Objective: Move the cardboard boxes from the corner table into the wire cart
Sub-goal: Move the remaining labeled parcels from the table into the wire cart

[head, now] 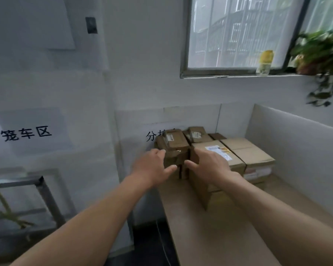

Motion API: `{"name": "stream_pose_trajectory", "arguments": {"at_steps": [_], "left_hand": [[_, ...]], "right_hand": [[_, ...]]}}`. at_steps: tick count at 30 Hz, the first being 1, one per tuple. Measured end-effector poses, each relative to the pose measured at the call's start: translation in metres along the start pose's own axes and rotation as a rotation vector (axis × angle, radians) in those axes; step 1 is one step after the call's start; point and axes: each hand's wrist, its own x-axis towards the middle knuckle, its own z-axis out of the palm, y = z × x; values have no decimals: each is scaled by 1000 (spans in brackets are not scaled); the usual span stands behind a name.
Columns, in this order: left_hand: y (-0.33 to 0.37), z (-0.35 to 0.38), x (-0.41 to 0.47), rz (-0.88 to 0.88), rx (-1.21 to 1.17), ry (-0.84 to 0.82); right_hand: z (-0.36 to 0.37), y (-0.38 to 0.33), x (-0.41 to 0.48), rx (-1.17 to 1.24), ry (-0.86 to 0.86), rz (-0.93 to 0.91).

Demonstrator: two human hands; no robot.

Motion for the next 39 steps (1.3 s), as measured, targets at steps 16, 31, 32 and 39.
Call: {"name": "stream_pose_trajectory", "arguments": {"at_steps": [16,31,32,39], "left_hand": [[70,95,137,94,-249,-148],[72,183,230,-155,-404,-259],[72,185,232,-158,-419,-273],[70,196,236,-229,-517,-337]], "right_hand": [[39,138,71,-117,-20,419],[87,200,159,-119,-150,652],[89,201,161,-127,-148,659],[97,198,165,-59,-134,724]]}}
